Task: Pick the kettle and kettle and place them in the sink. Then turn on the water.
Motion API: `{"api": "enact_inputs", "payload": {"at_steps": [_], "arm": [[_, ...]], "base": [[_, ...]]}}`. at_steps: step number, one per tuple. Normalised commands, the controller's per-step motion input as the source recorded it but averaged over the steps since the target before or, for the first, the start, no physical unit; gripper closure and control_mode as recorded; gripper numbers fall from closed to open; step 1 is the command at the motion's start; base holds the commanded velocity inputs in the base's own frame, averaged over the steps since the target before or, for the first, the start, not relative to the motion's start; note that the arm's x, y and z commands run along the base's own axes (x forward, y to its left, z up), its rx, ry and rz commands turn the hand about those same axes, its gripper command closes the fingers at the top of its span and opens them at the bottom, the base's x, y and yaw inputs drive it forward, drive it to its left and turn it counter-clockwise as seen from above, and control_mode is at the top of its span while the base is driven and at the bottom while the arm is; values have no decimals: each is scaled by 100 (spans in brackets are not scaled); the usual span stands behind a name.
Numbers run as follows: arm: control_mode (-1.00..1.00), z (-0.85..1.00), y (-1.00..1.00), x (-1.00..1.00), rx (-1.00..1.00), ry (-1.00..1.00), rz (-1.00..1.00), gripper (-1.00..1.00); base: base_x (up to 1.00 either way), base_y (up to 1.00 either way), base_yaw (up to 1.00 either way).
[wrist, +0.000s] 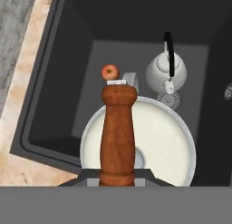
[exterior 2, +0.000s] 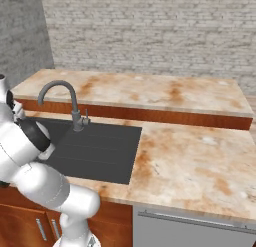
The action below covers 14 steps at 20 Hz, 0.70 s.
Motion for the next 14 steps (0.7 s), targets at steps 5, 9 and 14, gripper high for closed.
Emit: {"api": "enact_inputs", "payload": {"at_steps": [5,9,14], "arm": [[-100,-29,17,12,0,0,0,100],[-100,-39,8,19,0,0,0,100],[-100,-44,10,9,0,0,0,100]], "base": [[0,0,0],[0,0,0],[0,0,0]]}}
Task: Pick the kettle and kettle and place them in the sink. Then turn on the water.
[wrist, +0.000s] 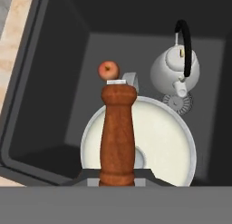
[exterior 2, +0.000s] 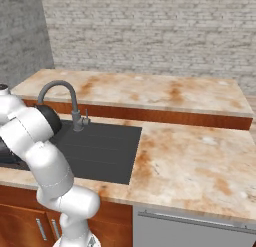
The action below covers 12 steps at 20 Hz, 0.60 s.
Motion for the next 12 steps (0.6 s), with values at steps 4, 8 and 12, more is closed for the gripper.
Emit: {"api": "enact_inputs", "payload": {"at_steps": [4,8,12], "arm": [[-100,-42,22,0,0,0,0,100],[-100,-38,32,0,0,0,0,100],[-100,-34,35,2,0,0,0,100]], "base": [[0,0,0],[0,0,0],[0,0,0]]}}
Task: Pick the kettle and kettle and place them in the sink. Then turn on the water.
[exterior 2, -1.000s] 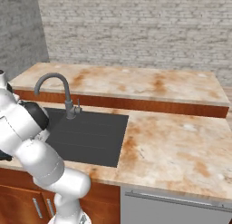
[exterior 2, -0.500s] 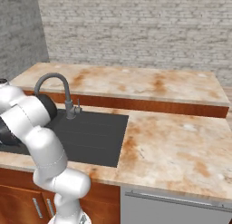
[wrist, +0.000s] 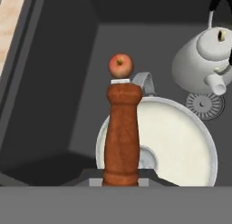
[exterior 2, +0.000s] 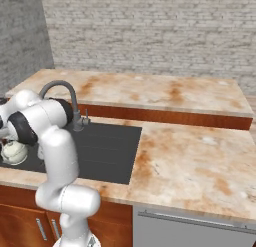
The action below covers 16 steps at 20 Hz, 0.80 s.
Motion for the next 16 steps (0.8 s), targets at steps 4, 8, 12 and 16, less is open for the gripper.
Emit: {"api": "enact_inputs", "payload": {"at_steps": [4,8,12,16], "arm": [[-100,-24,40,1,0,1,0,100],[-100,-12,34,5,0,3,0,100],[-100,-4,16,11,0,1,0,100],[-100,0,1,30,0,0,0,100]], "base": [[0,0,0],[0,0,0],[0,0,0],[0,0,0]]}}
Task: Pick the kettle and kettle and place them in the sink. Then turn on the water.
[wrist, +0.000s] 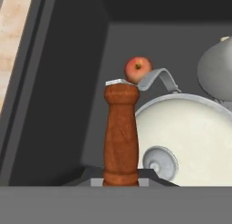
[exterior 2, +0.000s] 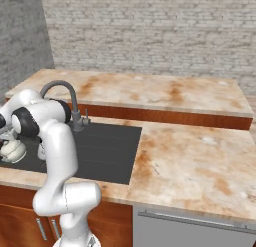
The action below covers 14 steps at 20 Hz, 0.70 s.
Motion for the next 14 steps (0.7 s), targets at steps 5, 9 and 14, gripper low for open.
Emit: {"api": "enact_inputs", "payload": {"at_steps": [5,9,14], "arm": [[-100,0,0,33,2,0,0,100],[-100,-2,0,26,5,0,0,100],[-100,-5,0,11,9,0,0,100]], "base": [[0,0,0],[0,0,0],[0,0,0]]}}
